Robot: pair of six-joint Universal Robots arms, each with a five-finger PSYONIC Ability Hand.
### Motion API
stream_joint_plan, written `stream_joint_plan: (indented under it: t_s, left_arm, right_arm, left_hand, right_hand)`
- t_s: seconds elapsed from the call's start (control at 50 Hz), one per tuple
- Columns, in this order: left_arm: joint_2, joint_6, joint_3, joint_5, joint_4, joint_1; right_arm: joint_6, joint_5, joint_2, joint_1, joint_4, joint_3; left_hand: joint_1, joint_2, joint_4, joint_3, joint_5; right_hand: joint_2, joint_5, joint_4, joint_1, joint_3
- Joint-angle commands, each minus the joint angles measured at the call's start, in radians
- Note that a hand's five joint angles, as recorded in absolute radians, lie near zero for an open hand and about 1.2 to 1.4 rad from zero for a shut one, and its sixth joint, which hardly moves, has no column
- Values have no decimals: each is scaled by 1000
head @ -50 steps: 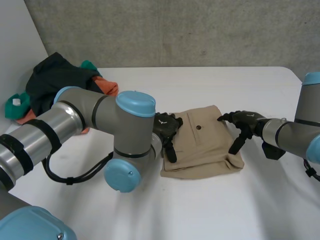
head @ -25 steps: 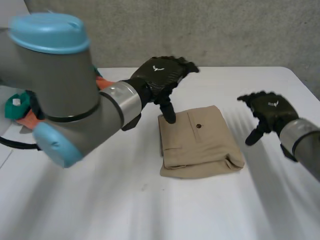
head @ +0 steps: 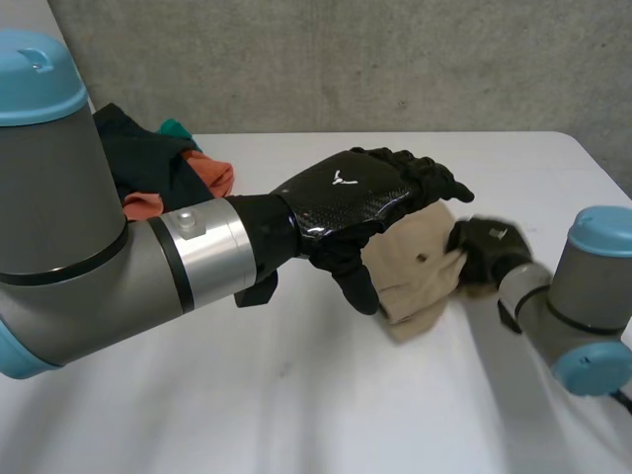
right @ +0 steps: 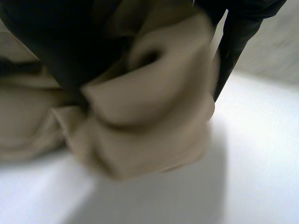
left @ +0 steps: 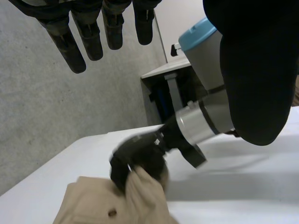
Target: Fold the laundry.
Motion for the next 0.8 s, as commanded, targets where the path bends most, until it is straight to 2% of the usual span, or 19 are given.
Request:
stream_joint_plan:
  t_s: [0.02, 0.14, 0.2, 0.22, 0.32, 0.38, 0.46, 0.52, 0.56, 0.68, 0.8]
  left_arm:
    - [9, -6, -3, -2, 23, 2]
    - [9, -35, 8, -2, 24, 4]
    - [9, -44, 11, -2, 27, 1]
    - [9, -46, 12, -2, 29, -1]
    - [9, -57, 6, -2, 40, -5]
    - [9, -58, 1, -2, 40, -5]
    - [8, -58, 1, -2, 40, -7]
    - [6, -60, 3, -2, 41, -7]
    - [4, -60, 6, -2, 41, -7]
    - [4, -60, 18, -4, 43, -4]
    - [4, -73, 41, -16, 55, -1]
  right_arm:
    - [-47, 41, -17, -29, -16, -144]
    - [-71, 41, 144, -176, 108, -426]
    - [-94, 46, 274, -225, 192, -641]
    - [-99, 52, 352, -257, 246, -769]
    - [-104, 78, 550, -366, 404, -1101]
    - [-107, 66, 665, -411, 479, -1315]
    - [-114, 51, 759, -440, 507, -1466]
    - [-117, 55, 761, -457, 505, -1460]
    - [-119, 66, 761, -461, 505, -1459]
    - [-205, 141, 745, -463, 504, -1465]
    - [-406, 156, 603, -454, 469, -1430]
  left_hand:
    - [-14, -23, -21, -29, -38]
    - [-14, -23, -21, -29, -38]
    - [-14, -23, -21, -29, -38]
    - [-14, -23, -21, -29, -38]
    - [-14, -23, -21, -29, -38]
    - [-14, -23, -21, -29, -38]
    - [-14, -23, -21, -29, -38]
    - [-12, -20, -18, -26, -36]
    - [-14, -23, -21, -29, -38]
    - [-11, -20, -18, -26, -36]
    - [0, -8, -6, -14, -24]
  right_hand:
    - [248, 356, 274, 328, 262]
    - [248, 356, 274, 328, 262]
    - [248, 356, 274, 328, 262]
    - [248, 356, 274, 328, 262]
    - [248, 356, 274, 328, 262]
    - [248, 356, 274, 328, 262]
    - [248, 356, 274, 328, 262]
    - [248, 356, 274, 328, 262]
    - [-963, -855, -937, -883, -949]
    - [-974, -865, -948, -893, -960]
    - [-974, -865, -948, -893, -960]
